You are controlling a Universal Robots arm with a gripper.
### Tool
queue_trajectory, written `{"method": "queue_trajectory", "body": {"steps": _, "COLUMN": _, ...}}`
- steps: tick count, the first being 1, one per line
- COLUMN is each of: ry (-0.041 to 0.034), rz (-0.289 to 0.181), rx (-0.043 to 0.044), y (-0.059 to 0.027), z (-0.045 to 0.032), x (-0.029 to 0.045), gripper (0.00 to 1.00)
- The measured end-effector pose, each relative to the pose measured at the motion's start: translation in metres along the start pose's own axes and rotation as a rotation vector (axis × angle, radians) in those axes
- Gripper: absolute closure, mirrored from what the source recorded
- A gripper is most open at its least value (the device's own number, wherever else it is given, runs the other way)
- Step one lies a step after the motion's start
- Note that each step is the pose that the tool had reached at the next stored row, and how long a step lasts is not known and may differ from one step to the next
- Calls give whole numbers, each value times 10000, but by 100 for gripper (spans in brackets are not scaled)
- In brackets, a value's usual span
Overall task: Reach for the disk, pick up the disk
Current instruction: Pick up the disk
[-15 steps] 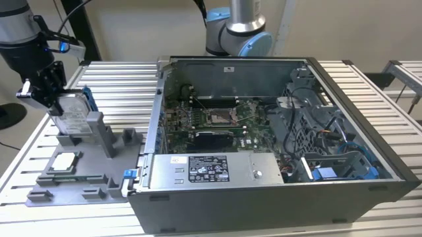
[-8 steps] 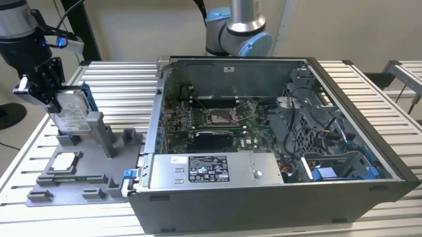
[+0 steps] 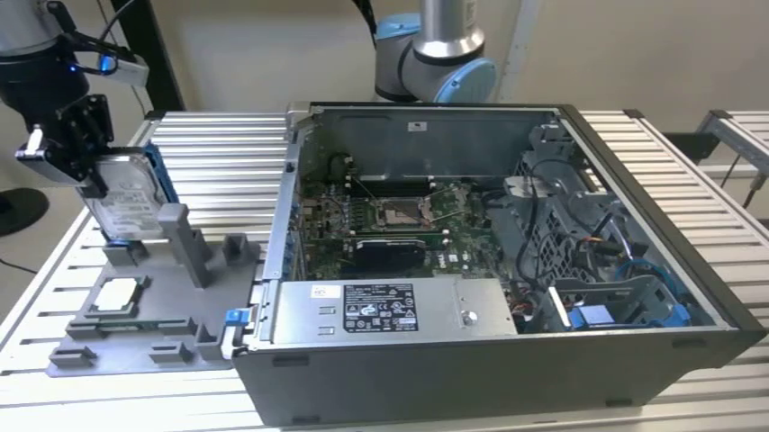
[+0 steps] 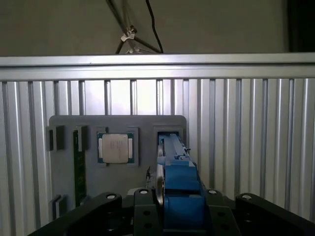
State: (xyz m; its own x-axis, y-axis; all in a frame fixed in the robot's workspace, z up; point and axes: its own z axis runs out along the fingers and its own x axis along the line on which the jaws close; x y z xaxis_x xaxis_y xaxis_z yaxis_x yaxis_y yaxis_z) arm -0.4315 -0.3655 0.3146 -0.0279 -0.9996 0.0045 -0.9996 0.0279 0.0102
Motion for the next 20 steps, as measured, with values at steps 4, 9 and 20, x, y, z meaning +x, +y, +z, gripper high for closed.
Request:
{"method": "queue_trajectory", "body": {"steps": 4, "ry": 1, "rz": 1, "rx": -1, "y": 1, "z": -75, "x": 0, "gripper": 100}}
{"method": "queue_trajectory", "body": {"steps": 9, "ry": 1, "rz": 0, "rx": -1, "y": 2, "z": -183, "x": 1, "gripper": 100}}
{"method": "queue_trajectory", "body": {"steps": 20, "ry": 0, "rz": 0, "rx": 0, "y": 4, "z": -391, "x": 2, "gripper": 100}}
